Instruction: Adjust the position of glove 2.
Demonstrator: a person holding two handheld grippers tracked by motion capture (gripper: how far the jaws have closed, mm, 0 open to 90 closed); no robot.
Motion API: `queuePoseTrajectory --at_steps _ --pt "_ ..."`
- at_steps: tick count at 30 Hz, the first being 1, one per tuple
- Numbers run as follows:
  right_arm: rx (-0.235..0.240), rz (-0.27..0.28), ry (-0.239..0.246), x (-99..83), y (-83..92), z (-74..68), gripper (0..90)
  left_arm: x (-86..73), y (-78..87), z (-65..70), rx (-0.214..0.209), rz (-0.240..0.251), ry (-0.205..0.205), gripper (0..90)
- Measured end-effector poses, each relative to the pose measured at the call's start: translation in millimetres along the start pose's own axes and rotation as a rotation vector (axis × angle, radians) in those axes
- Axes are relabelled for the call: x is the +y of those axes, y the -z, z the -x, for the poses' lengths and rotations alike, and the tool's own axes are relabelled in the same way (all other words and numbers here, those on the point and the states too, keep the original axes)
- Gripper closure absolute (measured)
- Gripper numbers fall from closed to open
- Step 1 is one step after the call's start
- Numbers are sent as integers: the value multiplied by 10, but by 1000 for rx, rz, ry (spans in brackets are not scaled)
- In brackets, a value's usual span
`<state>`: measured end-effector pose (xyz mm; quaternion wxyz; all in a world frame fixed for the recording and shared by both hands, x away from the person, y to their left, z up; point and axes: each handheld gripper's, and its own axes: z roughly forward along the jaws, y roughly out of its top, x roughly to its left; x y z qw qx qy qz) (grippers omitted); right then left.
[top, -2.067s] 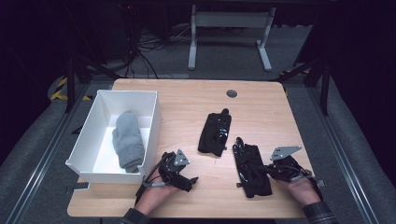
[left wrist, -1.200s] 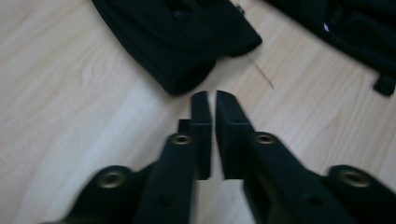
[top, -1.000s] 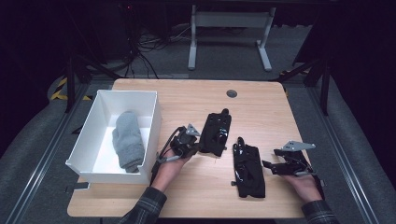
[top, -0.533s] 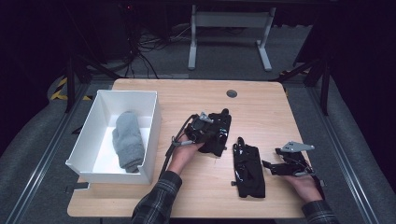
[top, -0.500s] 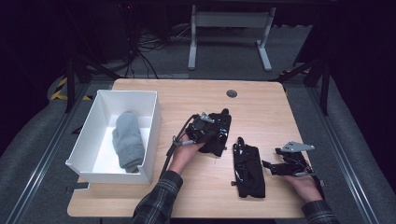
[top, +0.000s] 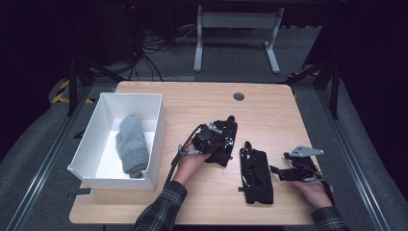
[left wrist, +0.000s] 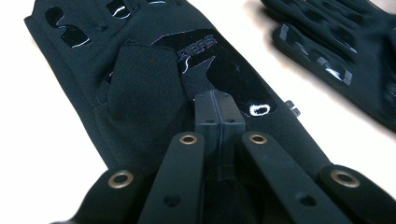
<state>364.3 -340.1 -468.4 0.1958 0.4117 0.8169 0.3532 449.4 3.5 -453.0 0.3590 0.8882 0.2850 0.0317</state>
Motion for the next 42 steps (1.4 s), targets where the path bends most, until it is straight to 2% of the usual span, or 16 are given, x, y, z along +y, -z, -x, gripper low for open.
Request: queuePoseTrajectory --at_steps 5,12,15,21,23,26,27,30,34,36,39,42 --pt "-2 -1 -3 -1 1 -2 166 -143 79 114 -28 10 -4 900" --pt "-3 -1 -4 -2 2 -2 165 -321 207 342 -61 -19 -33 900" --pt "-4 -1 -5 -4 3 -3 165 -406 269 427 -59 -26 -49 900" --pt "-5 -2 -5 -4 5 -3 165 -562 373 544 -88 -25 -51 900" --pt "-5 -1 -6 -4 4 -3 165 -568 399 544 -95 -3 -45 852" --pt "-5 -1 -6 -5 4 -4 164 -532 485 512 -66 29 -40 786" --pt "-5 -1 -6 -5 4 -4 164 -506 536 468 -35 47 -29 768" --pt "-5 -1 -6 -4 4 -4 164 -473 607 344 19 62 7 711" --pt "-5 -2 -6 -5 4 -4 164 -484 586 204 50 54 57 654" --pt "-6 -2 -7 -4 4 -5 164 -503 540 166 59 30 71 633" --pt "-6 -2 -7 -4 4 -5 164 -521 468 154 53 16 93 622" --pt "-6 -2 -7 -4 4 -5 164 -519 406 156 63 -6 90 630"
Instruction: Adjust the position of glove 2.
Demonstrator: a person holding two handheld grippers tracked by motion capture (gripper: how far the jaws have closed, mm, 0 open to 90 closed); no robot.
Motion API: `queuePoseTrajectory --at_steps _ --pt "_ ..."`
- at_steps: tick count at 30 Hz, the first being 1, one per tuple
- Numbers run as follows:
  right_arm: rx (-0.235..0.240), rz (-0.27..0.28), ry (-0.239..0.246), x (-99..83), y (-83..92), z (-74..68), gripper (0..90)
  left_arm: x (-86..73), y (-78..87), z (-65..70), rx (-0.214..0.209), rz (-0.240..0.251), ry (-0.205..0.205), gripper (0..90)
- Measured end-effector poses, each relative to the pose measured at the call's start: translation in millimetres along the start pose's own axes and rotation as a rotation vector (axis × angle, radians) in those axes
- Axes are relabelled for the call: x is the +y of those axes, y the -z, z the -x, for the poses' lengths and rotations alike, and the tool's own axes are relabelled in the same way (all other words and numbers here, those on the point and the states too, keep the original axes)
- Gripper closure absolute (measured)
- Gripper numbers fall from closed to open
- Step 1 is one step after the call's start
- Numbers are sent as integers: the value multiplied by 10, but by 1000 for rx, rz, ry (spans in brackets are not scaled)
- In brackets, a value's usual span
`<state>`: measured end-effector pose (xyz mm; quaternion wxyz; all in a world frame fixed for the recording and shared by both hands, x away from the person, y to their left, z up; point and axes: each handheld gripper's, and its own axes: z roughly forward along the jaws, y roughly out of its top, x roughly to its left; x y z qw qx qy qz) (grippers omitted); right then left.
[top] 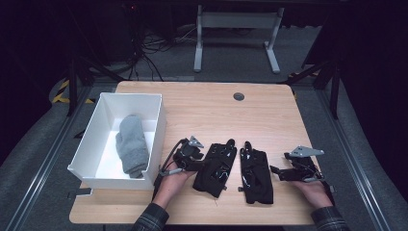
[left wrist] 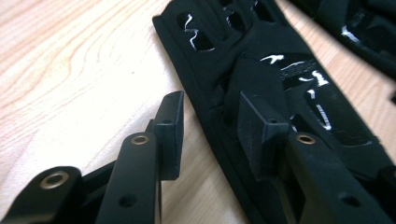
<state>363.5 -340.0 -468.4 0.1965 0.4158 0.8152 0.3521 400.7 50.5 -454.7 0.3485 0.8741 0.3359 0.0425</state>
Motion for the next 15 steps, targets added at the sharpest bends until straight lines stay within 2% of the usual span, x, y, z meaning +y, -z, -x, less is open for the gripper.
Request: queuePoseTrajectory --at_steps 2,4,7,10,13,15 --pt "0 0 0 0 0 0 164 -7 -35 5 7 -11 -8 656" --pt "0 0 0 0 0 0 163 -5 -39 7 -2 -14 -3 756" --pt "0 -1 0 1 -1 0 158 -2 -37 -2 -3 -12 15 848" --pt "4 -23 -5 30 21 13 165 3 -24 -6 -1 -5 23 866" --pt "26 -1 -9 50 133 19 293 4 11 -10 -5 15 32 869" --pt "72 15 3 45 214 6 442 4 45 -13 -3 32 41 869"
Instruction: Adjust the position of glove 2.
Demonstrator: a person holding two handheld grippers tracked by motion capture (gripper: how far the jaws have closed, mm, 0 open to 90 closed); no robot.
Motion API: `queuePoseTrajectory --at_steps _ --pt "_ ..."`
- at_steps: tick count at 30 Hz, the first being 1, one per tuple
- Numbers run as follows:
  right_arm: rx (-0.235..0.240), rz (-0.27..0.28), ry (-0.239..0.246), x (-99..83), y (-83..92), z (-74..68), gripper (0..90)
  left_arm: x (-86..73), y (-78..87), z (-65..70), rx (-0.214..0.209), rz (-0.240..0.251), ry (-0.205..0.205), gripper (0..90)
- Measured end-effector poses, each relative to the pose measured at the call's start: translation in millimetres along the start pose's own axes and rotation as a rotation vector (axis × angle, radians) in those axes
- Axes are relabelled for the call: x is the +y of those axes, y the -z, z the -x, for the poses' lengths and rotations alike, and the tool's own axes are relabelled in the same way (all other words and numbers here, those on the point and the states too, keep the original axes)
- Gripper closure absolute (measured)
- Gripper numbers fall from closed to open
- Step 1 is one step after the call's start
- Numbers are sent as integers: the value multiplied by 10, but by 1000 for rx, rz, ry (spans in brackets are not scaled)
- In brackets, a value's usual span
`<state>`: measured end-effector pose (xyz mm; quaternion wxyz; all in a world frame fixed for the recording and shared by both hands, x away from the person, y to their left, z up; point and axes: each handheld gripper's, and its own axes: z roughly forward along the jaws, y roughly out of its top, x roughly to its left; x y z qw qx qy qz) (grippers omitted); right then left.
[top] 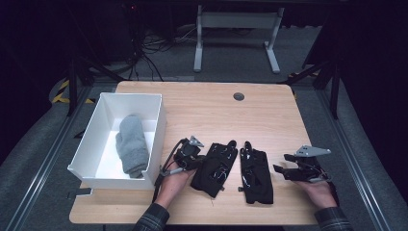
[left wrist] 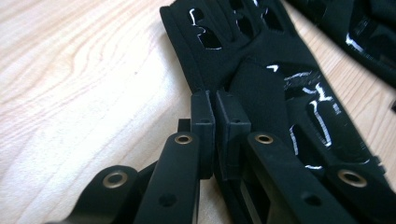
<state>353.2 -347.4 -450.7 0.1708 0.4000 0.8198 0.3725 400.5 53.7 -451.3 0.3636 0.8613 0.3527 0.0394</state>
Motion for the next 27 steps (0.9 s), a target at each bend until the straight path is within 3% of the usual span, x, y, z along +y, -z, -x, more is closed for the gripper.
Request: queuePoseTrajectory --at_steps 2,5,8,14,27 --pt "68 -23 24 -11 42 -50 611 3 33 -7 -2 19 2 871" --pt "106 -70 66 -31 20 -153 796 6 67 -9 -11 40 16 871" --pt "135 -95 92 -12 -36 -237 899 11 86 -12 -14 48 23 871" --pt "182 -107 100 16 -99 -286 900 36 125 -19 -40 84 36 873" --pt "214 -104 127 121 -234 -431 900 199 263 37 -80 166 33 874"
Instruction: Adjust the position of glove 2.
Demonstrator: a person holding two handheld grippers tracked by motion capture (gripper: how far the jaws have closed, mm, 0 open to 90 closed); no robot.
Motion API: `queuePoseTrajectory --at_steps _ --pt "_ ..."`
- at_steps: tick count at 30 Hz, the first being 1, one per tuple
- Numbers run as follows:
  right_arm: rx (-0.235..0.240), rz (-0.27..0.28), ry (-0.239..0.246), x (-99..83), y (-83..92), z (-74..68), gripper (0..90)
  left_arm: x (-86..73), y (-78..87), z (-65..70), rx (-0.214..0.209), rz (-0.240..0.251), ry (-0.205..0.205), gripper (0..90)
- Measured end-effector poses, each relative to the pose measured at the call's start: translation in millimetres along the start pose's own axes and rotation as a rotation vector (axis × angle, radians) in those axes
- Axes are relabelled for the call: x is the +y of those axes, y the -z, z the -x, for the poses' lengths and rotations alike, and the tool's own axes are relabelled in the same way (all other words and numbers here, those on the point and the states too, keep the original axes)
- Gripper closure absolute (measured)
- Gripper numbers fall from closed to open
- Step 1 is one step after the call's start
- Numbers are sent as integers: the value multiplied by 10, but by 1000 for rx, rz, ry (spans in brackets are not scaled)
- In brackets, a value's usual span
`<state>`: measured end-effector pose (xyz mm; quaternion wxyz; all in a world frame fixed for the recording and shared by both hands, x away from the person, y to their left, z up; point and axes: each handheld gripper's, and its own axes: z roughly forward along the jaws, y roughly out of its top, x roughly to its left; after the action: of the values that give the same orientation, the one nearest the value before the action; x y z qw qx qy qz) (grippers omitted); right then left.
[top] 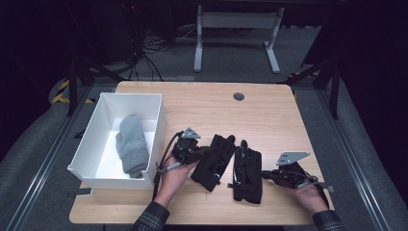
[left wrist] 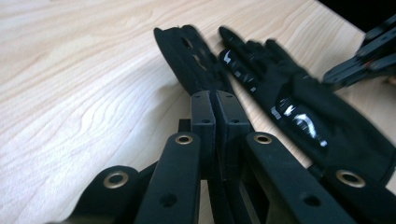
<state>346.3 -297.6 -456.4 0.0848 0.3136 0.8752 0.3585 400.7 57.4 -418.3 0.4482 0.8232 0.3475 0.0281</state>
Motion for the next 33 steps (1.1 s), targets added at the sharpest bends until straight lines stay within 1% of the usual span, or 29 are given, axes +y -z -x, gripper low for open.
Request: queuePoseTrajectory --at_steps 3,5,10,12,17,23,25,29,33 --pt "1 4 4 52 -48 -17 900 42 14 36 -30 14 -3 874" --pt "8 5 5 86 -79 -21 900 54 18 53 -50 15 3 875" --pt "31 4 13 146 -166 -63 900 86 33 95 -83 32 10 875" --pt "31 3 16 163 -191 -82 900 106 39 117 -88 36 7 875" --pt "53 8 20 218 -253 -124 900 139 25 156 -106 41 -1 876" --pt "68 5 43 304 -348 -207 900 161 9 189 -121 43 3 878" --pt "70 5 53 332 -380 -236 900 161 6 194 -124 41 1 877" --pt "83 8 59 374 -435 -278 900 157 -2 214 -132 34 -3 878" --pt "84 10 61 404 -471 -299 900 154 -25 237 -138 29 -3 878"
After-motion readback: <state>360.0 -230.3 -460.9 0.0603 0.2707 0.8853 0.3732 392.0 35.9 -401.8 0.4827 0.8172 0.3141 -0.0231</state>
